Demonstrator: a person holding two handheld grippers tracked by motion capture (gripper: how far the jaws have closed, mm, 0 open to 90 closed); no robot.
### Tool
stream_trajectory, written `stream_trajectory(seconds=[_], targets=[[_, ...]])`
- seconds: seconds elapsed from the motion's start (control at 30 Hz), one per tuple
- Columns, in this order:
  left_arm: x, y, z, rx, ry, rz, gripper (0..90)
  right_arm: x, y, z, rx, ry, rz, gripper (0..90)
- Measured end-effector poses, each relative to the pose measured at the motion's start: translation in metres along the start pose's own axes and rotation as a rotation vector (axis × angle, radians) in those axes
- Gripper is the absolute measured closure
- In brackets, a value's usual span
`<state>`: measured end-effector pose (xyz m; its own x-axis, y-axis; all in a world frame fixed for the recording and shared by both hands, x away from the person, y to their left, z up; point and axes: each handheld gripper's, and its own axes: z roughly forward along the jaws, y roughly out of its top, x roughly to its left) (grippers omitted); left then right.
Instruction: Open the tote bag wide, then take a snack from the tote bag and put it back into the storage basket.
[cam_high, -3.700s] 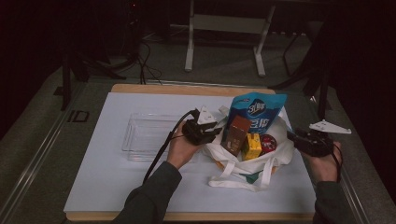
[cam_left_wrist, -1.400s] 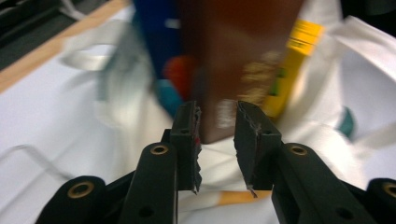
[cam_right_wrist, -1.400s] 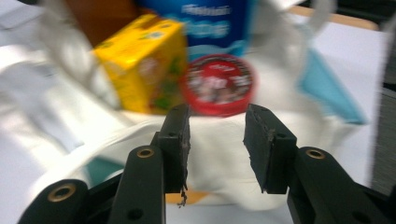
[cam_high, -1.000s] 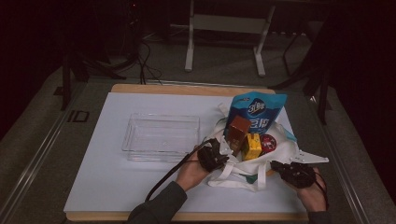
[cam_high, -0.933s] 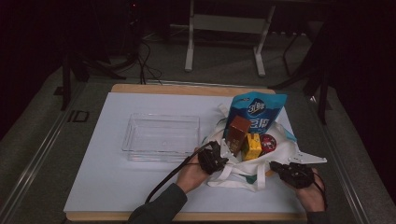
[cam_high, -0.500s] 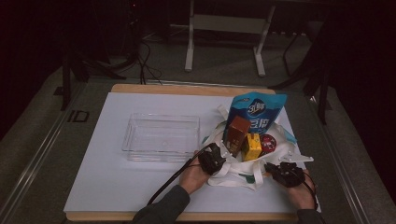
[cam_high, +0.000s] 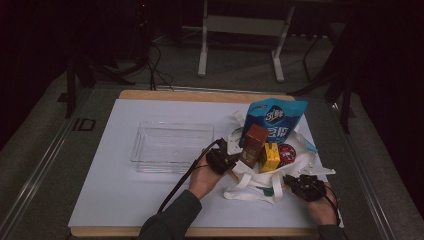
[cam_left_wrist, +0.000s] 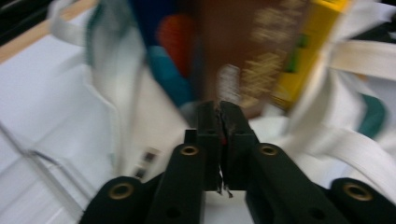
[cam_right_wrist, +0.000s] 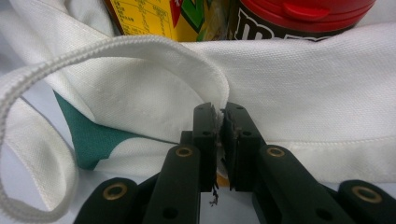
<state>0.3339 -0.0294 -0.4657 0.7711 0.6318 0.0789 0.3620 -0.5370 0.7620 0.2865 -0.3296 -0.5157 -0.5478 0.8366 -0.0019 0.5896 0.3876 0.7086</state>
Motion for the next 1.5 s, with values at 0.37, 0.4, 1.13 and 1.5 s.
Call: stream_trajectory(seconds=[0.37,0.4,1.13,1.5], targets=[[-0.005,0.004,0.027,0.089,0.005,0.092,89.5,0.001,0.001,0.000,0.004,-0.005,-0.008,83.4],[-0.008,0.004,0.028,0.087,-0.009,0.109,89.5,0.001,0.001,0.000,0.003,-0.006,-0.010,83.4],[0.014,0.012,-0.009,-0.092,-0.216,0.120,50.3,0.000,-0.001,0.000,-0.007,-0.002,-0.006,83.3],[0.033,0.033,-0.016,-0.206,-0.328,0.096,36.1,0.000,-0.001,0.000,-0.007,0.004,-0.003,83.2]])
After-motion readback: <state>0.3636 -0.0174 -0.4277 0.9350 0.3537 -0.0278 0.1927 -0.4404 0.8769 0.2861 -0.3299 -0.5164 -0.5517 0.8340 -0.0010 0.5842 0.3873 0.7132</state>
